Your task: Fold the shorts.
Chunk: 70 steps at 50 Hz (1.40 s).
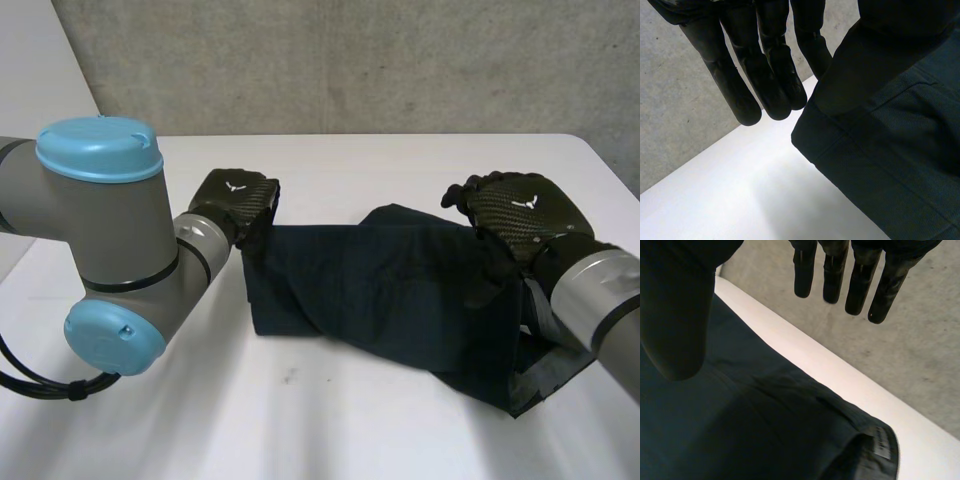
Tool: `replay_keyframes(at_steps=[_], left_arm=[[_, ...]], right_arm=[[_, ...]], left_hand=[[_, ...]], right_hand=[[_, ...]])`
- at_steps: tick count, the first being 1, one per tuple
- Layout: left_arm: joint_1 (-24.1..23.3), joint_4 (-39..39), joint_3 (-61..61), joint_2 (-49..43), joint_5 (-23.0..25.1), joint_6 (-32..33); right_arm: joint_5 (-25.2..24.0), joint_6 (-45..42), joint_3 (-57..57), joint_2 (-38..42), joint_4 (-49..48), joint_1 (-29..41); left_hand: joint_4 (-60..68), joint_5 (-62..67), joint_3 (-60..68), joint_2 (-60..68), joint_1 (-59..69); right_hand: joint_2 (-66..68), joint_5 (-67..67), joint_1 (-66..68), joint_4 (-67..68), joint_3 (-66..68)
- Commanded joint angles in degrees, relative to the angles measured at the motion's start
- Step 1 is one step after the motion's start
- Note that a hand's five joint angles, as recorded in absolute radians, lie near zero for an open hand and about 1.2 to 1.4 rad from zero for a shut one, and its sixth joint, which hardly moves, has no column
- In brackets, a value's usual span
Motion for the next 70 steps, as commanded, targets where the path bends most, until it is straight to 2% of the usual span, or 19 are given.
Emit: replay_keyframes(at_steps=[1, 12, 14, 15, 16, 19, 27, 34, 40, 46, 50, 57, 64, 70], left_arm=[[-0.3, -0.2, -0.3, -0.3, 0.0, 0.0], [0.0, -0.2, -0.7, -0.3, 0.0, -0.1], [-0.1, -0.2, -0.7, -0.3, 0.1, 0.0], [-0.2, -0.2, -0.7, -0.3, 0.1, 0.0], [-0.2, -0.2, -0.7, -0.2, 0.1, 0.0], [-0.2, -0.2, -0.3, 1.0, -0.1, 0.1], [2.1, 2.8, 3.5, 15.8, -1.0, 0.2], [3.7, 7.4, 7.2, 28.1, -2.3, 0.4], [3.9, 7.8, 7.4, 33.4, -2.4, 0.6], [3.8, 6.8, 3.0, 36.6, -2.3, 0.7], [3.7, 6.1, -0.7, 40.1, -2.1, 0.9], [4.0, 6.2, -1.7, 46.1, -1.8, 1.1], [7.0, 5.7, -0.7, 45.5, -1.8, 1.2], [7.9, 5.9, -1.8, 34.3, -1.7, 1.9]], right_arm=[[5.9, -6.6, -0.4, 9.2, -8.3, 0.5], [5.9, -5.9, -9.5, 22.4, -5.2, -2.0], [5.8, -5.8, -10.8, 23.0, -4.7, -2.2], [5.6, -5.7, -12.3, 22.9, -4.4, -2.3], [5.6, -5.8, -13.2, 22.8, -4.2, -2.2], [5.8, -6.7, -17.4, 21.8, -3.7, -1.8], [3.7, -6.1, -33.9, 6.9, 1.1, -1.8], [-0.6, -5.8, -45.0, 5.0, 5.0, -1.4], [-0.8, -5.8, -46.3, 4.9, 6.9, -1.2], [-1.7, -5.8, -42.4, 4.1, 11.5, -1.2], [-4.0, -5.6, -40.3, 1.1, 15.7, -1.2], [-6.6, -2.9, -40.2, -3.8, 16.6, -1.2], [-7.4, -3.0, -39.7, -2.9, 17.5, -2.0], [-7.3, -4.0, -38.5, 7.7, 17.7, -1.4]], left_hand=[[11.5, 11.9, 11.8, 11.5, 14.0], [11.5, 11.9, 11.8, 11.5, 14.0], [11.5, 11.9, 11.8, 11.5, 14.0], [11.5, 11.9, 11.8, 11.5, 14.0], [11.5, 11.9, 11.8, 11.5, 14.0], [11.5, 11.9, 11.8, 11.5, 14.0], [11.5, 11.9, 11.8, 11.5, 14.0], [11.5, 11.9, 11.8, 11.5, 14.0], [11.5, 11.9, 11.8, 11.5, 14.0], [11.5, 11.9, 11.8, 11.5, 14.0], [11.5, 11.9, 11.8, 11.5, 14.0], [11.5, 11.9, 11.8, 11.5, 14.0], [11.5, 11.9, 11.8, 11.5, 14.0], [11.5, 11.9, 11.8, 11.5, 14.0]], right_hand=[[-9.8, -7.6, -5.7, -7.6, -7.5], [-7.1, -4.8, -3.0, -4.9, -4.8], [16.8, 19.0, 20.8, 19.0, 19.0], [50.0, 52.2, 54.1, 52.2, 52.3], [60.1, 62.3, 64.2, 62.3, 62.4], [60.2, 62.4, 64.3, 62.4, 62.5], [60.2, 62.4, 64.3, 62.4, 62.5], [60.2, 62.4, 64.3, 62.4, 62.5], [60.2, 62.4, 64.3, 62.4, 62.5], [60.2, 62.4, 64.3, 62.4, 62.5], [60.2, 62.4, 64.3, 62.4, 62.5], [60.2, 62.4, 64.3, 62.4, 62.5], [60.2, 62.4, 64.3, 62.4, 62.5], [60.2, 62.4, 64.3, 62.4, 62.5]])
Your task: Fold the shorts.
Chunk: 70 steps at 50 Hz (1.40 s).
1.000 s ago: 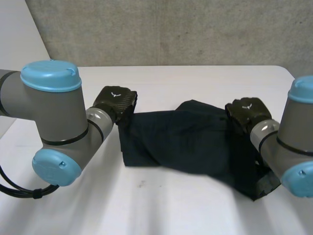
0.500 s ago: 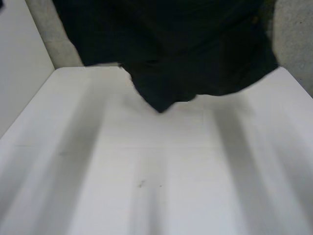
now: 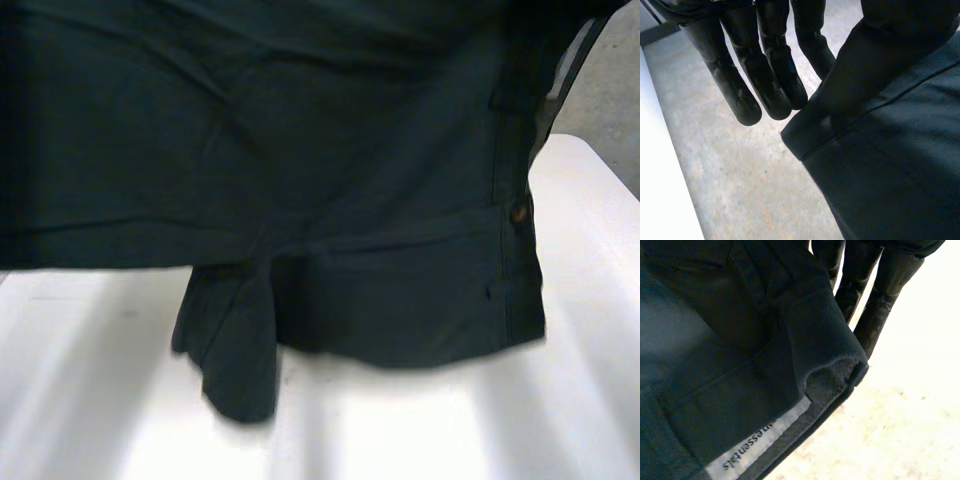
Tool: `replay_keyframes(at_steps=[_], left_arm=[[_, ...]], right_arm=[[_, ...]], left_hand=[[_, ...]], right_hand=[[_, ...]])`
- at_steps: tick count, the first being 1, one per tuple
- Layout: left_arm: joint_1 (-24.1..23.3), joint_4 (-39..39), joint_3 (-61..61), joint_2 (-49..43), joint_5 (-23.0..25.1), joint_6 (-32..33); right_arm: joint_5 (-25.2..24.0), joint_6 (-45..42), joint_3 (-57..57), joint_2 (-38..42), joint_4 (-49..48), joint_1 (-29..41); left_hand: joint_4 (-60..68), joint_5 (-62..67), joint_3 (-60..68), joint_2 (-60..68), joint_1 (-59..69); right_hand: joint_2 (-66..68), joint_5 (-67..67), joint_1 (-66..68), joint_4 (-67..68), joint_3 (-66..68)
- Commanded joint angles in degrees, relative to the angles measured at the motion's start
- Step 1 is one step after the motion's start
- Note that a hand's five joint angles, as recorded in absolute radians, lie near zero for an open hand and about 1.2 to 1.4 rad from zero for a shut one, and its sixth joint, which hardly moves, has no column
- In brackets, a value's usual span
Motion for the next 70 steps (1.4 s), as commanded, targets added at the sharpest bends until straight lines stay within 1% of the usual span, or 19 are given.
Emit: replay_keyframes(at_steps=[1, 6, 10, 13, 18, 24, 25, 26, 27, 28, 33, 37, 41, 46, 52, 56, 61, 65, 70], left_arm=[[1.3, 0.0, -0.6, -12.2, 0.1, 0.7], [1.2, 0.5, 1.4, -24.2, -0.1, 1.5], [1.0, 1.0, 8.8, -38.4, -0.4, 3.4], [0.8, 1.4, 14.0, -45.6, -0.7, 4.5], [0.8, 2.1, 30.6, -61.9, -2.2, 8.7], [0.5, 6.0, 49.7, -74.1, -4.9, 15.3], [0.4, 6.7, 51.7, -75.5, -4.7, 16.4], [0.1, 7.5, 54.8, -78.0, -4.4, 18.5], [-0.2, 7.8, 56.1, -79.2, -4.0, 19.6], [-0.6, 7.8, 57.2, -80.3, -3.7, 20.7], [-5.6, 6.5, 56.6, -83.3, -4.1, 26.2], [-6.2, 3.9, 51.6, -80.0, -5.1, 25.3], [-5.8, 1.3, 42.7, -71.7, -6.8, 18.8], [-6.1, 0.1, 25.8, -57.3, -6.2, 7.1], [-7.3, -0.6, 7.1, -42.4, -6.1, 1.5], [-10.8, -0.6, -5.4, -33.1, -6.2, 0.4], [-17.2, 0.4, -21.1, -23.8, -6.0, -0.8], [-22.0, 2.3, -28.7, -21.5, -6.1, -2.9], [-26.0, 3.3, -32.5, -23.7, -6.1, -4.2]], right_arm=[[0.2, -1.0, 1.1, 11.2, 0.2, 0.4], [0.6, -1.1, 0.2, 18.0, -0.6, 0.4], [1.3, -0.9, -3.1, 28.1, -3.6, 0.4], [2.7, -0.7, -4.7, 32.9, -6.5, 0.4], [9.1, -0.8, -10.0, 42.3, -19.1, 0.9], [10.8, -1.4, -14.7, 49.8, -33.9, 1.7], [10.8, -1.4, -15.4, 50.9, -34.6, 1.8], [10.8, -1.6, -17.2, 53.5, -34.1, 1.9], [10.8, -2.1, -18.3, 54.7, -33.3, 1.9], [10.8, -2.6, -19.7, 56.0, -32.3, 2.2], [11.4, -6.4, -23.7, 59.0, -22.4, 3.7], [10.8, -6.4, -21.3, 55.4, -17.2, 3.8], [10.3, -5.9, -14.0, 47.2, -15.1, 3.2], [4.9, -6.9, -0.7, 34.8, -13.9, 2.7], [-3.1, -7.4, 12.0, 26.2, -10.7, -1.1], [-6.9, -9.2, 20.7, 21.8, -8.8, -4.6], [-10.0, -16.5, 33.1, 18.0, -10.6, -9.1], [-12.3, -22.1, 40.3, 17.9, -14.7, -11.8], [-13.1, -24.5, 45.1, 18.1, -21.0, -12.2]], left_hand=[[11.5, 11.9, 11.6, 11.3, 14.0], [11.5, 11.9, 11.6, 11.3, 14.0], [11.5, 11.9, 11.6, 11.3, 14.0], [11.5, 11.9, 11.6, 11.3, 14.0], [11.5, 11.9, 11.6, 11.3, 14.0], [11.5, 11.9, 11.6, 11.3, 14.0], [0.8, 1.3, 0.9, 0.7, 3.4], [-48.1, -47.6, -48.0, -48.2, -45.5], [-58.5, -58.1, -58.4, -58.7, -56.0], [-55.4, -54.9, -55.3, -55.5, -52.8], [-58.5, -58.1, -58.4, -58.7, -56.0], [-58.5, -58.1, -58.4, -58.7, -56.0], [-58.5, -58.1, -58.4, -58.7, -56.0], [-56.5, -56.0, -56.4, -56.7, -53.9], [-55.6, -55.1, -55.5, -55.8, -53.1], [-54.4, -54.0, -54.4, -54.6, -51.9], [-49.8, -49.3, -49.7, -49.9, -47.2], [-47.2, -46.7, -47.1, -47.4, -44.7], [-45.9, -45.4, -45.8, -46.0, -43.3]], right_hand=[[12.5, 14.5, 23.6, 11.7, 12.6], [12.5, 14.5, 23.6, 11.7, 12.6], [12.5, 14.5, 23.6, 11.7, 12.6], [12.5, 14.5, 23.6, 11.7, 12.6], [12.5, 14.5, 23.6, 11.7, 12.6], [12.5, 14.5, 23.6, 11.7, 12.6], [2.5, 4.6, 13.7, 1.7, 2.6], [-47.5, -45.5, -36.4, -48.3, -47.4], [-57.5, -55.5, -46.4, -58.3, -57.4], [-57.5, -55.5, -46.4, -58.3, -57.4], [-57.5, -55.5, -46.4, -58.3, -57.4], [-57.5, -55.5, -46.4, -58.3, -57.4], [-57.5, -55.5, -46.4, -58.3, -57.4], [-57.5, -55.5, -46.4, -58.3, -57.4], [-57.5, -55.5, -46.4, -58.3, -57.4], [-57.5, -55.5, -46.4, -58.3, -57.4], [-57.5, -55.5, -46.4, -58.3, -57.4], [-55.3, -53.3, -44.1, -56.1, -55.2], [-47.6, -45.5, -36.4, -48.3, -47.4]])
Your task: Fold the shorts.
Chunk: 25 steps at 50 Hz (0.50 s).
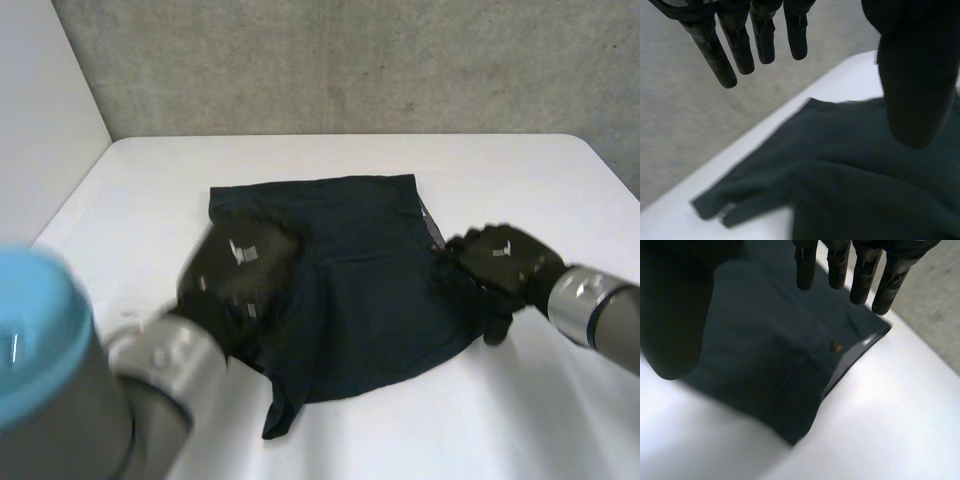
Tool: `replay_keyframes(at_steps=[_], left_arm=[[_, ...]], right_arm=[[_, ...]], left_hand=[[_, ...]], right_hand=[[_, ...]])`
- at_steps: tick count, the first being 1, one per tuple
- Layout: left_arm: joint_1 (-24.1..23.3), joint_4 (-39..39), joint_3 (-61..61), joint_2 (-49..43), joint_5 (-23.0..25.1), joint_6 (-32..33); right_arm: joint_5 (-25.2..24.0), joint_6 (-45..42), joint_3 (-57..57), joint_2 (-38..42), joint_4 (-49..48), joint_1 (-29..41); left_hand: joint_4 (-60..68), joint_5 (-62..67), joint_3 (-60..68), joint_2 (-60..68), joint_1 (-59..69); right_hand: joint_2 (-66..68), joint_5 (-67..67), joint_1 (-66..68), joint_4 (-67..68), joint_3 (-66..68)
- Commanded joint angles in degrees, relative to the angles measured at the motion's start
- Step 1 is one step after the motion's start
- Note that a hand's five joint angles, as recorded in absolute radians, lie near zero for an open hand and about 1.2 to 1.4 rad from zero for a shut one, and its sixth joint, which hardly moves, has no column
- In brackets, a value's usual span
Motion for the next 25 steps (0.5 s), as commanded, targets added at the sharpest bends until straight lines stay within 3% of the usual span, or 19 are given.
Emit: replay_keyframes(at_steps=[1, 12, 21, 25], left_arm=[[-7.5, 2.1, -8.7, -1.7, 0.0, -2.4], [-4.9, 2.1, -7.3, -8.5, -1.1, -1.9], [-1.9, 2.3, -7.6, -11.5, -1.4, -1.9], [-0.2, 2.7, -7.7, -11.8, -3.4, -1.7]], right_arm=[[-2.1, -6.7, 10.2, 0.4, -10.0, -2.5], [-2.3, -6.8, 11.4, 6.5, -20.8, -4.1], [-2.2, -6.8, 9.4, 9.6, -22.1, -3.8], [-2.1, -6.8, 8.6, 10.9, -22.1, -3.6]], left_hand=[[5.5, 5.5, 5.8, 5.6, 5.3], [8.8, 8.8, 9.1, 9.0, 8.6], [10.7, 10.7, 11.0, 10.8, 10.5], [10.9, 10.8, 11.2, 11.0, 10.7]], right_hand=[[9.6, 8.3, 10.6, 9.0, 10.1], [22.1, 20.7, 23.0, 21.4, 22.6], [25.4, 24.1, 26.4, 24.8, 25.9], [33.8, 32.5, 34.8, 33.2, 34.3]])
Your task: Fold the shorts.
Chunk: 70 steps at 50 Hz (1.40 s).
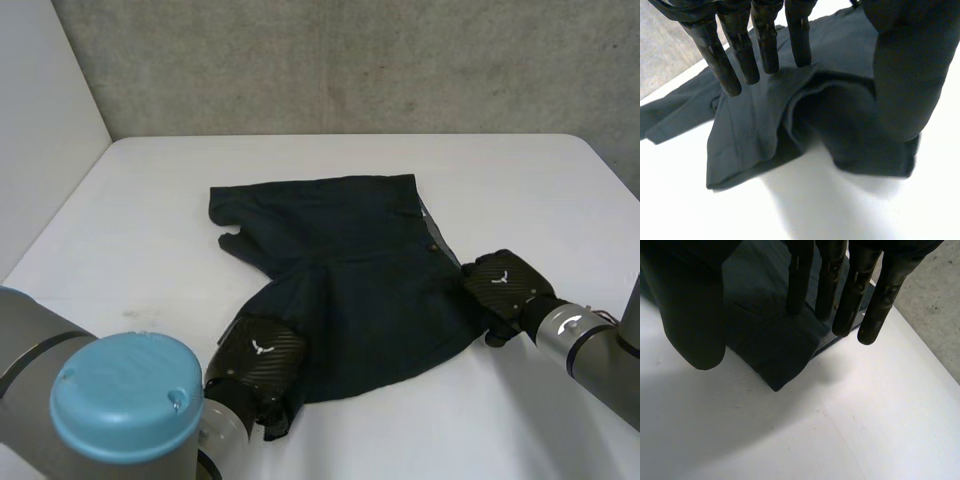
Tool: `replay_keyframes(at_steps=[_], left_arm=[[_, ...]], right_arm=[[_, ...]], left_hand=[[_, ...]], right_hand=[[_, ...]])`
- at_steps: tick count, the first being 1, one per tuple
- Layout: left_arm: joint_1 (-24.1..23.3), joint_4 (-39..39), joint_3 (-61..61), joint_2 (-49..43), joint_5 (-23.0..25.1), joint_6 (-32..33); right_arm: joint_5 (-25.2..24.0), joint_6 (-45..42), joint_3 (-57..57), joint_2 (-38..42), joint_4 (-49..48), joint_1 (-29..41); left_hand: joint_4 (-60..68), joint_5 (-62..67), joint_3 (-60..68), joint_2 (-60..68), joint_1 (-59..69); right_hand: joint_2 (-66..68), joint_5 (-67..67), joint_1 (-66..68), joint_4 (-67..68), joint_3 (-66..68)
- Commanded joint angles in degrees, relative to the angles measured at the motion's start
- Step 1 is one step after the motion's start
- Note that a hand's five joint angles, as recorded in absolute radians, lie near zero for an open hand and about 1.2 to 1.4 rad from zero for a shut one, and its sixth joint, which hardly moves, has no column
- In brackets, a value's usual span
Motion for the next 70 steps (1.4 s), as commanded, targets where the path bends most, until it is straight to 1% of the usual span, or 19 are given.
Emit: replay_keyframes(at_steps=[1, 4, 5, 8, 16, 20, 24, 25, 28, 29, 34, 36, 41, 43, 46, 51, 58, 63, 70], left_arm=[[2.6, 0.4, -0.3, -0.9, -2.9, 0.2], [3.3, 0.4, -0.2, -0.7, -3.6, 0.8], [3.9, 0.5, -0.1, -0.7, -3.6, 1.3], [5.0, 1.0, 0.0, -0.6, -3.6, 2.4], [8.3, 3.6, -0.3, -0.6, -3.6, 8.9], [9.0, 4.1, -0.6, -0.5, -3.4, 11.3], [9.4, 4.1, -0.6, 0.1, -3.4, 12.5], [9.7, 4.1, -0.7, 1.0, -3.4, 12.5], [10.2, 4.0, -1.3, 2.8, -3.2, 12.5], [10.4, 4.0, -2.1, 4.4, -3.0, 12.5], [10.7, 4.0, -3.6, 10.7, -2.6, 12.4], [10.7, 3.8, -4.5, 13.8, -1.6, 12.4], [10.2, 3.5, -6.6, 16.9, 2.4, 11.8], [9.6, 2.9, -7.8, 16.9, 3.4, 11.4], [8.7, 2.6, -9.2, 16.6, 3.3, 10.5], [7.8, 2.6, -10.7, 11.2, 3.2, 8.0], [7.9, 2.9, -10.4, 6.0, 3.2, 6.9], [8.1, 5.1, -9.8, 2.2, 3.6, 6.8], [8.1, 8.0, -9.9, 0.8, 3.7, 6.8]], right_arm=[[0.1, 0.3, -2.0, 2.1, 0.3, 0.3], [0.1, 0.8, -2.7, 2.2, 0.3, 0.4], [0.1, 1.0, -2.9, 2.1, 0.3, 0.5], [0.1, 1.4, -3.0, 2.0, 0.3, 0.5], [0.9, 2.9, -2.3, 0.8, 1.8, 0.5], [1.0, 4.3, -1.9, -1.8, 5.8, 0.5], [1.2, 6.3, -2.2, -3.7, 12.3, 0.5], [1.6, 7.5, -2.6, -3.7, 14.9, 0.2], [2.6, 10.1, -3.1, -4.3, 17.6, 0.2], [3.8, 12.3, -3.5, -5.1, 18.8, 0.2], [6.5, 15.5, -3.6, -8.4, 20.0, 0.1], [7.0, 16.0, -3.3, -9.1, 20.0, 0.3], [7.1, 16.5, -2.7, -10.8, 20.1, 0.6], [7.1, 17.0, -2.5, -11.1, 20.1, 0.7], [7.1, 18.0, -2.3, -11.1, 20.2, 0.7], [7.0, 19.3, -2.2, -11.0, 20.2, 0.6], [6.9, 21.1, -2.2, -11.0, 20.0, 0.5], [6.5, 21.1, -1.7, -11.0, 19.9, 0.5], [6.2, 21.1, -1.4, -10.9, 19.5, 0.7]], left_hand=[[4.6, 4.4, 4.7, 4.6, 4.9], [4.4, 4.2, 4.5, 4.5, 4.8], [4.4, 4.2, 4.5, 4.5, 4.8], [4.4, 4.2, 4.5, 4.5, 4.8], [4.4, 4.2, 4.5, 4.5, 4.8], [4.2, 4.1, 4.4, 4.3, 4.6], [3.9, 3.7, 4.0, 4.0, 4.3], [3.7, 3.6, 3.9, 3.8, 4.1], [3.0, 2.9, 3.2, 3.1, 3.4], [2.5, 2.4, 2.7, 2.6, 2.9], [1.5, 1.4, 1.7, 1.6, 1.9], [1.2, 1.0, 1.3, 1.3, 1.6], [1.7, 1.5, 1.8, 1.8, 2.1], [2.0, 1.9, 2.2, 2.1, 2.4], [2.4, 2.2, 2.5, 2.5, 2.7], [2.4, 2.2, 2.5, 2.5, 2.7], [3.2, 3.1, 3.4, 3.3, 3.6], [9.4, 9.3, 9.6, 9.5, 9.8], [9.4, 9.3, 9.6, 9.5, 9.8]], right_hand=[[20.2, 21.7, 25.3, 20.4, 20.3], [34.1, 35.5, 39.1, 34.3, 34.1], [46.4, 47.8, 51.5, 46.6, 46.4], [46.5, 48.0, 51.6, 46.7, 46.5], [46.5, 48.0, 51.6, 46.7, 46.5], [46.5, 48.0, 51.6, 46.7, 46.5], [46.5, 48.0, 51.6, 46.7, 46.5], [46.5, 48.0, 51.6, 46.7, 46.5], [46.5, 48.0, 51.6, 46.7, 46.5], [46.5, 48.0, 51.6, 46.7, 46.5], [46.5, 48.0, 51.6, 46.7, 46.5], [46.5, 48.0, 51.6, 46.7, 46.5], [46.5, 48.0, 51.6, 46.7, 46.5], [46.5, 48.0, 51.6, 46.7, 46.5], [46.5, 48.0, 51.6, 46.7, 46.5], [46.5, 48.0, 51.6, 46.7, 46.5], [46.5, 48.0, 51.6, 46.7, 46.5], [46.5, 48.0, 51.6, 46.7, 46.5], [46.5, 48.0, 51.6, 46.7, 46.5]])
